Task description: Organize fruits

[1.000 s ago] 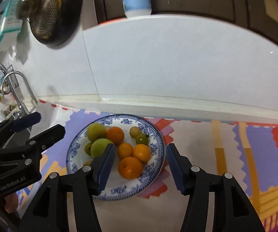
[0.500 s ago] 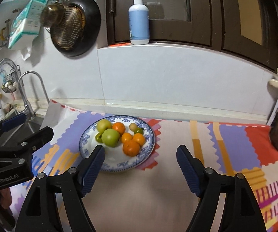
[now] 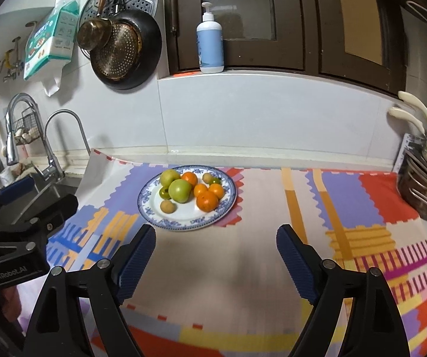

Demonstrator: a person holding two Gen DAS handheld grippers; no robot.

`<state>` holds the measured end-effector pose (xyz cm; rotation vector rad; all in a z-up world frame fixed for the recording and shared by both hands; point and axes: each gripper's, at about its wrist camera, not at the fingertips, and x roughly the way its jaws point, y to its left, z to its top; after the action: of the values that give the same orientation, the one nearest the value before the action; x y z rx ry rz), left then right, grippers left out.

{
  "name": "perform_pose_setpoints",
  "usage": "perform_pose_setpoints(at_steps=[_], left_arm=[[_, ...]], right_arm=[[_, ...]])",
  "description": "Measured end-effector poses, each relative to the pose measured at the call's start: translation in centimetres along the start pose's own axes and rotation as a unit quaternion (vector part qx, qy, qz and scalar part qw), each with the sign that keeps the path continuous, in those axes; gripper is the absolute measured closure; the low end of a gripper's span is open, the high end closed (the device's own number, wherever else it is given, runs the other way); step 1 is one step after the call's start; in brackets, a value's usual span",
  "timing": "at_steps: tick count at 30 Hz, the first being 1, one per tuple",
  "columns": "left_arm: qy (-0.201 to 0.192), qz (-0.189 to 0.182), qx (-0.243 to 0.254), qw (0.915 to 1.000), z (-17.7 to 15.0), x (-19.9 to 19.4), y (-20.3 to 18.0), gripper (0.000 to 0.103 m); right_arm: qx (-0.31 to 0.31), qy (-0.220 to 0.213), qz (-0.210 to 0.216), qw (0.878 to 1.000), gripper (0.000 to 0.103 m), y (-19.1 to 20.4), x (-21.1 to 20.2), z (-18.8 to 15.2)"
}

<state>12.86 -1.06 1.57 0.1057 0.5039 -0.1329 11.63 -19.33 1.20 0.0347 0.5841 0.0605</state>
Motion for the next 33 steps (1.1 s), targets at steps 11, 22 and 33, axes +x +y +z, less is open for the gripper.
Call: perform_pose_setpoints(at_steps=[11,22,33], left_arm=[[-0.002,0.002,0.013,0.9999,-1.8,-2.6,-0.9,0.0],[-0.017,-0.002,0.013,0.9998,-1.7,-4.3,-1.1,0.0],[-0.02,-0.005,0.017,0.9996,-1.8,-4.7,-1.4,0.0]], right_arm=[[0.004,0.002,-0.01,1.0,0.019,-0.1,-2.9,-1.9],[0.001,-0.007,-0.007,1.0,0.019,-0.1,-4.6,-2.3],[0.005,-0.009,-0.009,1.0,0.019,-0.4,-5.1,-2.5]])
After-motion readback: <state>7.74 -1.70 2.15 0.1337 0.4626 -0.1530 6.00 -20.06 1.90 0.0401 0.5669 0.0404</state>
